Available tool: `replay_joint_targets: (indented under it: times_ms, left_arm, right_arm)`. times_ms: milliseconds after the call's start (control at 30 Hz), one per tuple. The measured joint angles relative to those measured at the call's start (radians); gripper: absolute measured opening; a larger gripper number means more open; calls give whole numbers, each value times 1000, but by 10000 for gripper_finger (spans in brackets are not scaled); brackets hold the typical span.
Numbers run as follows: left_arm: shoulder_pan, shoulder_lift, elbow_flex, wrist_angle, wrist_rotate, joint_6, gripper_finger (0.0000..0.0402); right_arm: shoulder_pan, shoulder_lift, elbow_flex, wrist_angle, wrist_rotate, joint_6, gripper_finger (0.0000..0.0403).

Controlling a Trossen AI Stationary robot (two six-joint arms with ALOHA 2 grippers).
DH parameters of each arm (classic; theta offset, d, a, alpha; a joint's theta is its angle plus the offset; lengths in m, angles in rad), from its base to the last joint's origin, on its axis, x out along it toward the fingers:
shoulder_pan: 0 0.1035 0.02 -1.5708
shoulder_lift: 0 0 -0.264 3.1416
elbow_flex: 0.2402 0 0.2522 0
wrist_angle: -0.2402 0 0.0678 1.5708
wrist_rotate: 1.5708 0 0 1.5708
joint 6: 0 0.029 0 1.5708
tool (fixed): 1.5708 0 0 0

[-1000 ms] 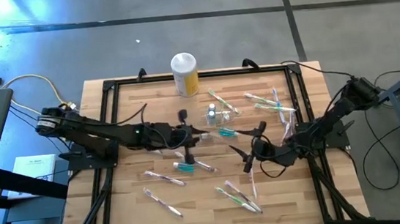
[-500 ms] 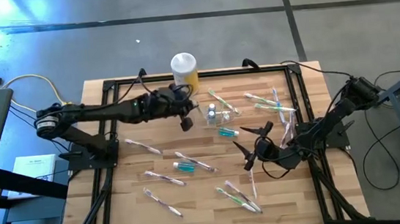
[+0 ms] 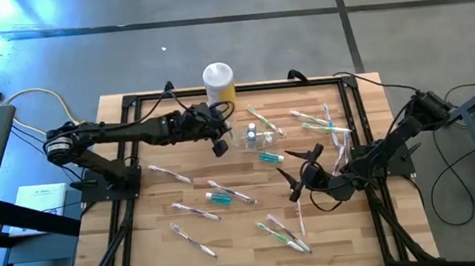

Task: Pick & Place toothbrushing station
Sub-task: Put the green toothbrush into the transparent organizer

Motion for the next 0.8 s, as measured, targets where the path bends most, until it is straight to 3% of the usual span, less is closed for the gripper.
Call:
replay_joint_targets:
  times_ms: [233,467,633,800]
  left_arm:
    - [49,33,0,-15,35,-48,8]
    - [99,65,1,-23,131,-65,49]
    - [96,65,1,-20,131,-16,65]
    - [96,65,1,-19,131,-19,83]
  right_arm:
    - [-19,0,0,0,-40,24,256]
    - [-20,0,0,-17,-40,25,256]
    - [-36,0,0,-46,-43,43,256]
    - [-63,0,0,-80,-116,98,256]
